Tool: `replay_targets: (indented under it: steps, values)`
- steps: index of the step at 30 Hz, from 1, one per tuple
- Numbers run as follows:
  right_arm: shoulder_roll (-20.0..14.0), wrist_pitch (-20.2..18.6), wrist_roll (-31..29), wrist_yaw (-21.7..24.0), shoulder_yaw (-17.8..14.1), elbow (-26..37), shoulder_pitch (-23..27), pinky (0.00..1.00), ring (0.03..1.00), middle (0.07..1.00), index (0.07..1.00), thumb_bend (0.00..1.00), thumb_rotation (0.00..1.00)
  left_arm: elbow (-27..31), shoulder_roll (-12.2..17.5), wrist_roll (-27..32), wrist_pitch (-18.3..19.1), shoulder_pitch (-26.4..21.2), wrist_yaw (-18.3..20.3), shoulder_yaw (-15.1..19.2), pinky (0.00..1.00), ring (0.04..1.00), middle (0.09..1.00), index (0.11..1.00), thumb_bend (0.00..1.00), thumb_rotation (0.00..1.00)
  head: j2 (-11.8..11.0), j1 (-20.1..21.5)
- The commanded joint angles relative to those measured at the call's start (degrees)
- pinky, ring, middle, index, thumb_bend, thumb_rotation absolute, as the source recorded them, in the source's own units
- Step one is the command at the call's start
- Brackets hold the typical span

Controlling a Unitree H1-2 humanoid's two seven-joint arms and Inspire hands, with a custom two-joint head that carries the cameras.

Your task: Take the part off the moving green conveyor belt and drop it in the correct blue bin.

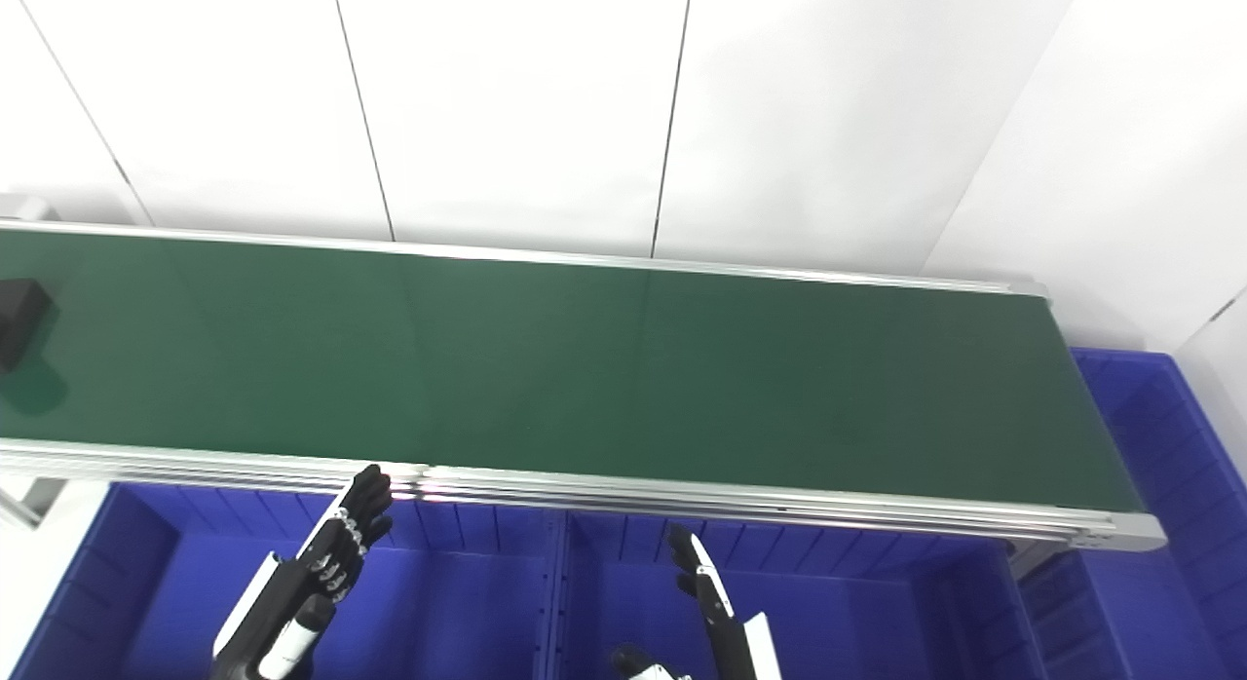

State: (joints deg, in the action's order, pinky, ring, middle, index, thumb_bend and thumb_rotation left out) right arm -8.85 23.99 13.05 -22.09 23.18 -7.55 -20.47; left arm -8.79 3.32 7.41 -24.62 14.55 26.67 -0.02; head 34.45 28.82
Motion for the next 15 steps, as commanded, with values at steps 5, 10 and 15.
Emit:
replay_targets:
  steps: [5, 10, 15]
  values:
    - [2.2, 2.9, 3.5, -0.9, 0.0, 1.8, 0.4, 0.90, 0.945, 0.959, 0.975, 0.84, 0.81, 0.8, 0.6, 2.7, -2.3, -1.1, 4.3, 1.7, 1.00, 1.000, 1.000, 1.000, 0.84, 0.88, 1.5, 0.0]
    - [3.1, 2.9, 4.2, -1.0, -0.2, 2.1, 0.3, 0.92, 0.963, 0.978, 0.991, 0.84, 0.85, 1.5, 0.7, 2.4, -2.3, -1.1, 5.1, 2.0, 1.00, 1.000, 1.000, 1.000, 0.88, 0.89, 3.5, -1.7]
    - [3.0, 2.9, 3.7, 0.5, -1.7, 4.0, -0.5, 0.94, 0.977, 0.989, 1.000, 0.83, 0.86, 3.3, 0.0, 1.2, -2.3, -0.3, 4.4, 1.9, 1.00, 1.000, 1.000, 1.000, 0.87, 0.89, 6.9, -8.1]
